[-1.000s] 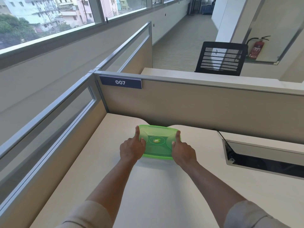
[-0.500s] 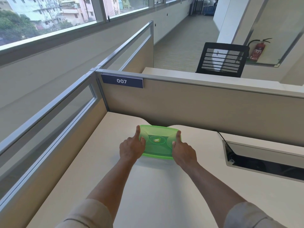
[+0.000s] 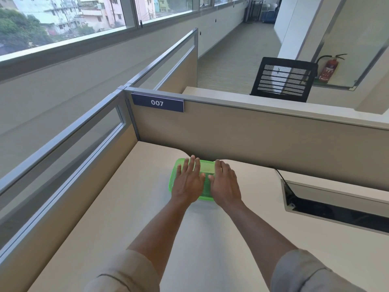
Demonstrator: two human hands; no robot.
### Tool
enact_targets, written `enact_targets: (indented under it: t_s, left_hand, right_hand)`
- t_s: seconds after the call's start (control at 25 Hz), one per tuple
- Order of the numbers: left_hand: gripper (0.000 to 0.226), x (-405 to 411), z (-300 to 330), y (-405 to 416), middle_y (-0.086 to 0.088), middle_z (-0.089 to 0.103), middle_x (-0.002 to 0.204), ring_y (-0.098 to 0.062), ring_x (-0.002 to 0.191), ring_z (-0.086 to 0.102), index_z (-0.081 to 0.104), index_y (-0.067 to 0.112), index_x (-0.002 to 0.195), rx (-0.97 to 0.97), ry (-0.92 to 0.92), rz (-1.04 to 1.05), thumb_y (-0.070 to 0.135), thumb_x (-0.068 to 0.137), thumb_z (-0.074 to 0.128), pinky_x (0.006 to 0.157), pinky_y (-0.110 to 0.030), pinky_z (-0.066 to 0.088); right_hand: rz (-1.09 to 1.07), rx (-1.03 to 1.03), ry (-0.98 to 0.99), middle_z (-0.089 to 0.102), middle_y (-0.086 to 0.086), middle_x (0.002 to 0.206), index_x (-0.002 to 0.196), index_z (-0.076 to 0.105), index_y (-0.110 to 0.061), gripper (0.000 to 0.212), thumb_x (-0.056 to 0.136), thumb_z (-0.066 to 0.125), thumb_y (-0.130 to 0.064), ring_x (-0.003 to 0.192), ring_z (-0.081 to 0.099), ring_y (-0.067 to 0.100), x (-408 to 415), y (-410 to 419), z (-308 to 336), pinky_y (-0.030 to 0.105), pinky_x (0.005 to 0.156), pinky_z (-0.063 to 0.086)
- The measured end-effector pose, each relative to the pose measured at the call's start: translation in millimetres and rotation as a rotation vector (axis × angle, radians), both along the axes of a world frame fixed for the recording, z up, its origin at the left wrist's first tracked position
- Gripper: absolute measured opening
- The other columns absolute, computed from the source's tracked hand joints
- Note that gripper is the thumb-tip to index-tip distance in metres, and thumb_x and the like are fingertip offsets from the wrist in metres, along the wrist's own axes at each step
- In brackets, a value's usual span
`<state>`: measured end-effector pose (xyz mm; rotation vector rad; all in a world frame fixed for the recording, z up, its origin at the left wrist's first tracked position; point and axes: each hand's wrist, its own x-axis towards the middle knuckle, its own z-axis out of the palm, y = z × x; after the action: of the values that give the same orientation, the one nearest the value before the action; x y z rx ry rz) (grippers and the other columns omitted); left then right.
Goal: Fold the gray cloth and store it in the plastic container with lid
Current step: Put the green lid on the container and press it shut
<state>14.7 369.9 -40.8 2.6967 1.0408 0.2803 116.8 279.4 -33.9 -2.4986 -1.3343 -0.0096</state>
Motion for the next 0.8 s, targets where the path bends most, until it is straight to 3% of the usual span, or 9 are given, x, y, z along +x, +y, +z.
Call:
enact_targets:
  t_s: [0.24, 0.8]
  left_hand:
    - [0.060, 0, -18, -3, -0.005, 0.005, 0.166, -0.023, 0.153, 0.000, 0.010, 0.012, 0.158, 0.018, 0.073, 0.007, 0.035, 0.104, 0.021, 0.123, -0.046, 0.000]
    - [0.061, 2, -18, -4, -0.004, 0.000, 0.166, -0.022, 0.153, -0.005, 0.005, 0.014, 0.158, 0.020, 0.113, 0.018, 0.036, 0.103, 0.019, 0.123, -0.045, -0.003]
  right_hand:
    - [0.071, -0.134, 0.083, 0.008, 0.016, 0.164, 0.154, 0.012, -0.004, 0.056, 0.105, 0.024, -0.028, 0.151, 0.001, 0.029, -6, 1, -18, 0.041, 0.122, 0.001]
    - [0.036, -0.130, -0.042, 0.009, 0.014, 0.164, 0.155, 0.011, -0.004, 0.058, 0.104, 0.018, -0.031, 0.152, 0.004, 0.027, -10, -1, -31, 0.040, 0.122, 0.000]
